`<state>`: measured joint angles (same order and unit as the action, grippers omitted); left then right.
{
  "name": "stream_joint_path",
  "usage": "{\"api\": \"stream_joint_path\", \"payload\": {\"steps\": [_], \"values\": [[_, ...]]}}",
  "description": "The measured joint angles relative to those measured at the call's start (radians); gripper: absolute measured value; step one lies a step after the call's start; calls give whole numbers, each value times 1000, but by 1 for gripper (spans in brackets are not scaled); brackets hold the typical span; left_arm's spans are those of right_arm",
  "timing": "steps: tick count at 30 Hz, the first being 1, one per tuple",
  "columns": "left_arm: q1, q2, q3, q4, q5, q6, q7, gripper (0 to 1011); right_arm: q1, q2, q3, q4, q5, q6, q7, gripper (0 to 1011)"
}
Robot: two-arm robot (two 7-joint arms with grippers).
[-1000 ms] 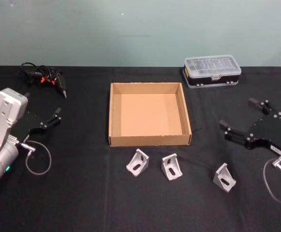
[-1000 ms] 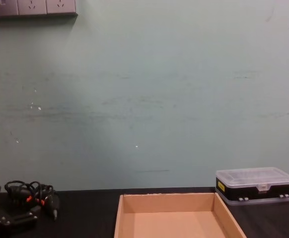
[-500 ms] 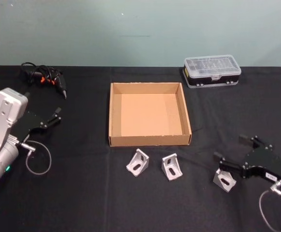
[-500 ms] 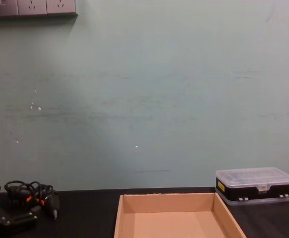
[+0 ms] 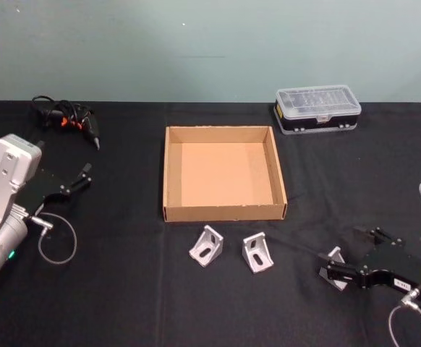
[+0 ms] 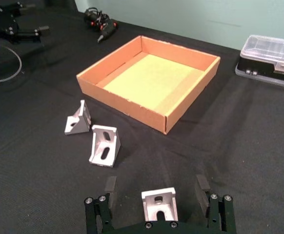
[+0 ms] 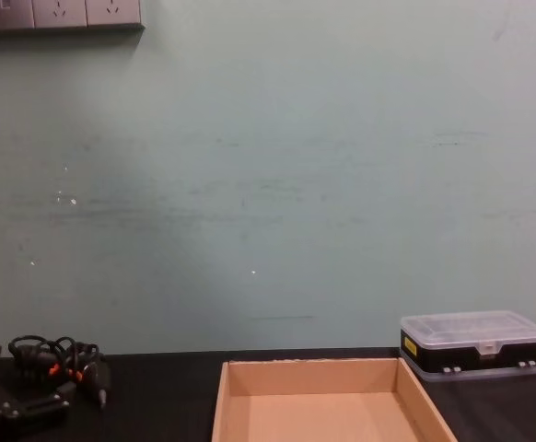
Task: Use one hand to pick up the angle iron from the table and place it into the box.
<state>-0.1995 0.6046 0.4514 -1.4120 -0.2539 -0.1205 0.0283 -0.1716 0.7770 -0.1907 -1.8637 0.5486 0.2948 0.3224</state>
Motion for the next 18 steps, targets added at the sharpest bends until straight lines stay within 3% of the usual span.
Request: {"api": "stream_joint_path", "payload": {"steps": [18], "values": [[0, 0, 0, 0, 0, 0, 0, 1000, 35, -34, -37, 57, -66, 20, 26, 1004]]}}
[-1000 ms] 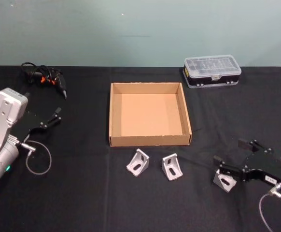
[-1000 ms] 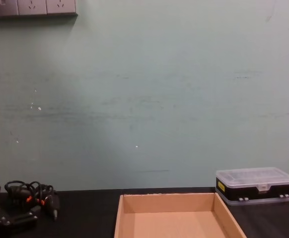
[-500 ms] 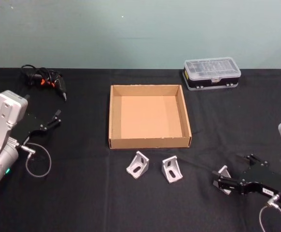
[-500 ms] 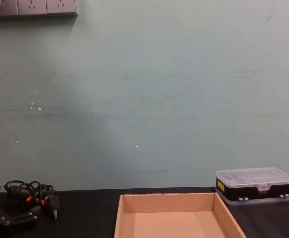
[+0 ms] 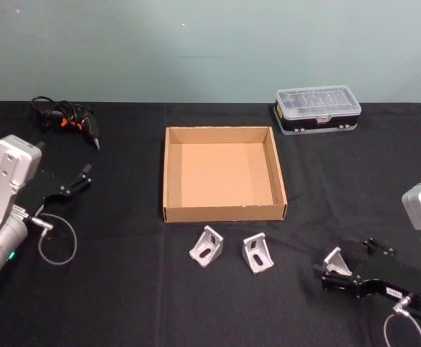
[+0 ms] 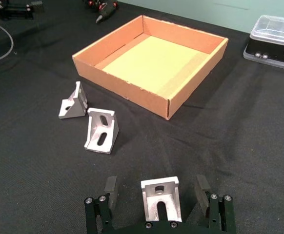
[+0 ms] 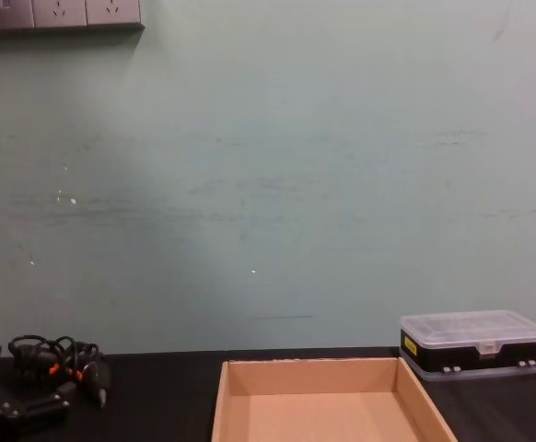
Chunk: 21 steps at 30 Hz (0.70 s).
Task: Use one hand to pick up the angle iron from the table and place it into the box.
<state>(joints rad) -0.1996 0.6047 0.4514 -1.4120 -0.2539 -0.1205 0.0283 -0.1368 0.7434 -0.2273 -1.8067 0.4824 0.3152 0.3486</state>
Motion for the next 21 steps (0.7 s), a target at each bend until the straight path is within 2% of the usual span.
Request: {"api": "stream_joint_path", "payload": {"steps": [21], "values": [[0, 0, 0, 0, 0, 0, 0, 1000, 21, -29, -12, 47, -44, -1, 23, 1004]]}}
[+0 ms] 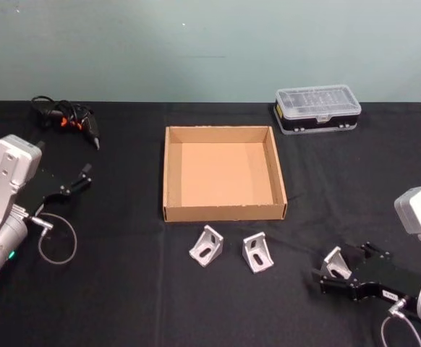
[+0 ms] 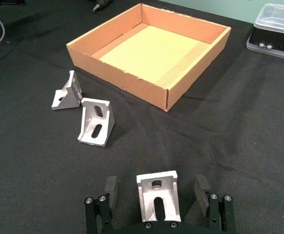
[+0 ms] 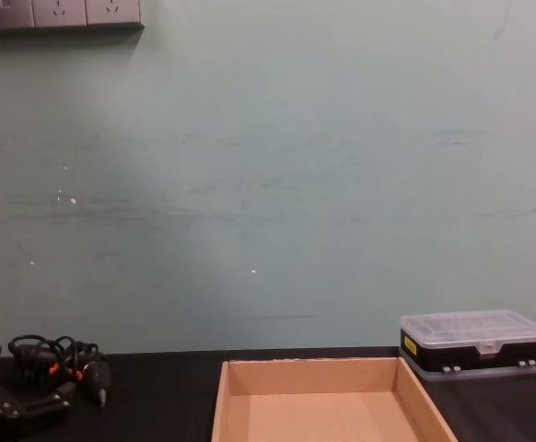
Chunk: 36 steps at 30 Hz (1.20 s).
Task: Use one hand to pick up the angle iron from the table and place it into the box.
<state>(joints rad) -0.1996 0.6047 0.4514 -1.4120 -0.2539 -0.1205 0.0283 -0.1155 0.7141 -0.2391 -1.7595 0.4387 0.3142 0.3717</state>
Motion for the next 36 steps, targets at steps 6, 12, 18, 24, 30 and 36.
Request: {"api": "stream_joint_path", "payload": {"steps": [6, 12, 18, 24, 30, 36], "values": [[0, 0, 0, 0, 0, 0, 0, 1000, 4, -6, 0, 9, -4, -7, 8, 1004], [0, 0, 0, 0, 0, 0, 0, 1000, 9, -13, -5, 21, -11, -15, 15, 990], [0, 0, 0, 0, 0, 0, 0, 1000, 13, -20, -10, 33, -15, -23, 22, 866], [0, 0, 0, 0, 0, 0, 0, 1000, 14, -22, -10, 36, -17, -29, 26, 711], [0, 0, 0, 0, 0, 0, 0, 1000, 12, -22, -8, 36, -19, -31, 26, 511], [0, 0, 0, 0, 0, 0, 0, 1000, 12, -24, -6, 36, -20, -35, 29, 469]]}}
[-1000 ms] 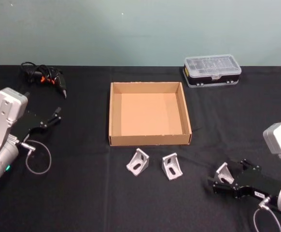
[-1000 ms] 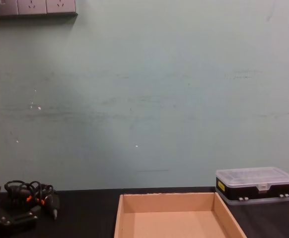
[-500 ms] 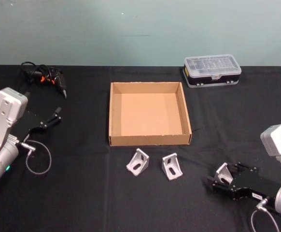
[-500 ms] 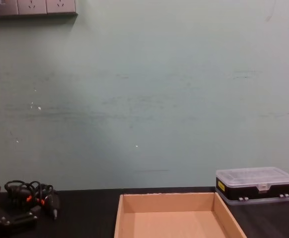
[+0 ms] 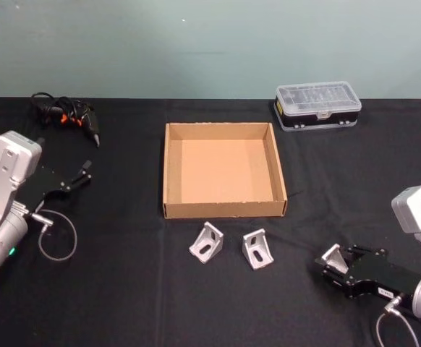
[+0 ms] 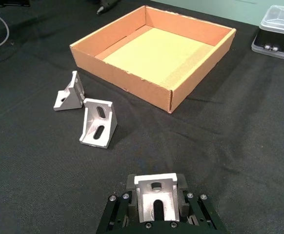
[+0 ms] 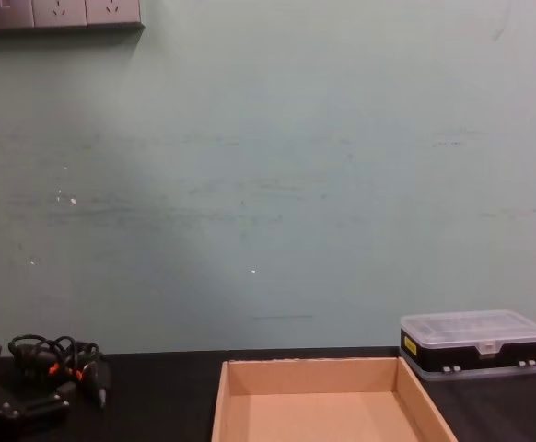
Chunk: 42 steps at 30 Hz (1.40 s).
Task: Use one hand to pick up the angle iron from the table and place it into the box.
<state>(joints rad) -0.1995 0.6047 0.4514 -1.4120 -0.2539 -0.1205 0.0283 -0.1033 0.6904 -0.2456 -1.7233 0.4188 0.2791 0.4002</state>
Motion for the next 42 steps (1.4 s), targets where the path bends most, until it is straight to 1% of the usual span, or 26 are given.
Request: {"api": "stream_joint_path", "payload": {"steps": [7, 14, 17, 20, 22, 23, 27, 29, 30, 31, 33, 34, 37, 38, 39, 40, 42], "values": [[0, 0, 0, 0, 0, 0, 0, 1000, 0, -2, 4, -6, -1, -1, 0, 469], [0, 0, 0, 0, 0, 0, 0, 1000, -3, -7, 20, -57, -5, -7, -19, 469], [0, 0, 0, 0, 0, 0, 0, 1000, 9, -14, 21, -81, -12, -7, -27, 469], [0, 0, 0, 0, 0, 0, 0, 1000, 35, -27, 15, -95, -22, -7, -31, 469], [0, 0, 0, 0, 0, 0, 0, 1000, 60, -42, 6, -96, -28, -7, -35, 469], [0, 0, 0, 0, 0, 0, 0, 1000, 83, -58, -5, -91, -34, -7, -37, 469], [0, 0, 0, 0, 0, 0, 0, 1000, 138, -91, -35, -65, -51, -5, -37, 469], [0, 0, 0, 0, 0, 0, 0, 1000, 197, -127, -70, -26, -73, -2, -38, 469], [0, 0, 0, 0, 0, 0, 0, 1000, 197, -127, -70, -26, -73, -2, -38, 469], [0, 0, 0, 0, 0, 0, 0, 1000, 228, -148, -86, -2, -86, -2, -40, 469], [0, 0, 0, 0, 0, 0, 0, 1000, 257, -169, -102, 24, -95, -2, -41, 469], [0, 0, 0, 0, 0, 0, 0, 1000, 282, -189, -113, 52, -103, -3, -42, 469], [0, 0, 0, 0, 0, 0, 0, 1000, 321, -220, -129, 97, -114, -5, -42, 469], [0, 0, 0, 0, 0, 0, 0, 1000, 347, -240, -138, 130, -121, -7, -42, 469], [0, 0, 0, 0, 0, 0, 0, 1000, 359, -249, -142, 146, -124, -8, -42, 469], [0, 0, 0, 0, 0, 0, 0, 1000, 383, -265, -148, 177, -131, -10, -42, 469], [0, 0, 0, 0, 0, 0, 0, 1000, 405, -280, -154, 209, -138, -11, -43, 469]]}}
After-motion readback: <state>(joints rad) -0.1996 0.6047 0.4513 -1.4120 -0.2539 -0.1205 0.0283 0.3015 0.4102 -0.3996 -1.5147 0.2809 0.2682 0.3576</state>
